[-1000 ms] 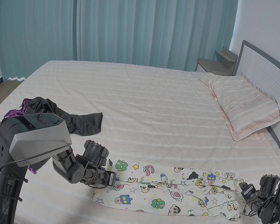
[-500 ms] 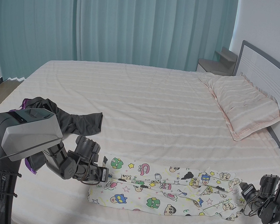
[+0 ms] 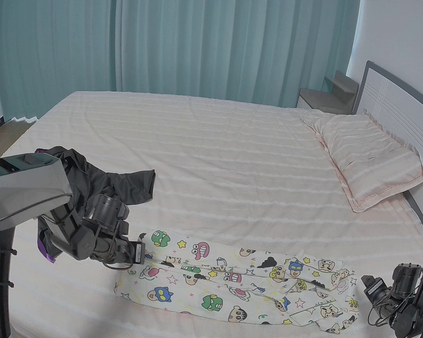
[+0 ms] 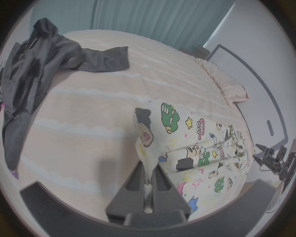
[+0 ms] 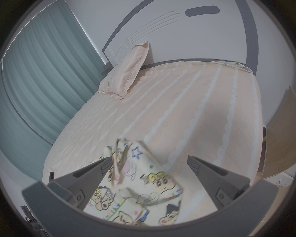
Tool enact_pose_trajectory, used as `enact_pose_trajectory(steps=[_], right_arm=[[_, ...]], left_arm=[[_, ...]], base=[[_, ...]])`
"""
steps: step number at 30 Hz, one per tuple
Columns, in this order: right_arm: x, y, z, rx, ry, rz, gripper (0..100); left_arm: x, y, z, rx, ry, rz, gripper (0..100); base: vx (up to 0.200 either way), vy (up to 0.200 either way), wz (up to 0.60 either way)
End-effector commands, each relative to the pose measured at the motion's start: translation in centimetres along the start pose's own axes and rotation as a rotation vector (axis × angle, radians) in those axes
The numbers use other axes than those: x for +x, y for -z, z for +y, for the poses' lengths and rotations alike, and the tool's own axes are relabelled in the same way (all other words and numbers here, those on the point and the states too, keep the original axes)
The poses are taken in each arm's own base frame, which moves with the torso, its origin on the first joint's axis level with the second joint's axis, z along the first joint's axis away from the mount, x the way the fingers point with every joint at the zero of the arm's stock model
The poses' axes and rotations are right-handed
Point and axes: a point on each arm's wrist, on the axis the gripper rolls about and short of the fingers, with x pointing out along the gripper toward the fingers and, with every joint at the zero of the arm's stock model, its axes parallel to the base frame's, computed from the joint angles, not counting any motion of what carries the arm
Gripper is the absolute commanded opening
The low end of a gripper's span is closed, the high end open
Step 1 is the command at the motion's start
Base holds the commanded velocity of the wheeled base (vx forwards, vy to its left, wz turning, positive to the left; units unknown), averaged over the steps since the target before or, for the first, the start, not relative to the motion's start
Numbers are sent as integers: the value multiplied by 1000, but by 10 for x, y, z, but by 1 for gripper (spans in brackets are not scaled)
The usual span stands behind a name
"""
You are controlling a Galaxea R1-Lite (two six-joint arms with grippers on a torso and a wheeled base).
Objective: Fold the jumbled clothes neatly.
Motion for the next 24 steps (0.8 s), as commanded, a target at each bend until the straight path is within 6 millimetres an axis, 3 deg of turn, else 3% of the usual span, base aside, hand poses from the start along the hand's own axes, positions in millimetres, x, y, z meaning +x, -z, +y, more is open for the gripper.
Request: enact_pose_trajectory(steps=[1, 10, 16, 19, 21, 24], right_arm=[[-3, 2, -3, -2, 13, 15, 100], [-2, 2, -3, 0, 12, 16, 100], [-2, 2, -3, 0, 12, 16, 100], [-3, 2, -3, 1, 11, 15, 100], [-3, 1, -3, 1, 9, 15, 100], [-3, 2, -3, 1, 10, 16, 100]], left_arm=[[-32, -10, 22, -59, -3, -45, 0], [-78, -22, 73, -180, -25, -120, 0], [-130, -30, 123, -294, -44, -190, 0], [-142, -30, 138, -293, -73, -215, 0], [-158, -29, 157, -312, -121, -241, 0], [-170, -32, 167, -330, -147, -255, 0]], base=[[0, 0, 0], [0, 0, 0], [0, 0, 0], [0, 0, 0], [0, 0, 0], [0, 0, 0]])
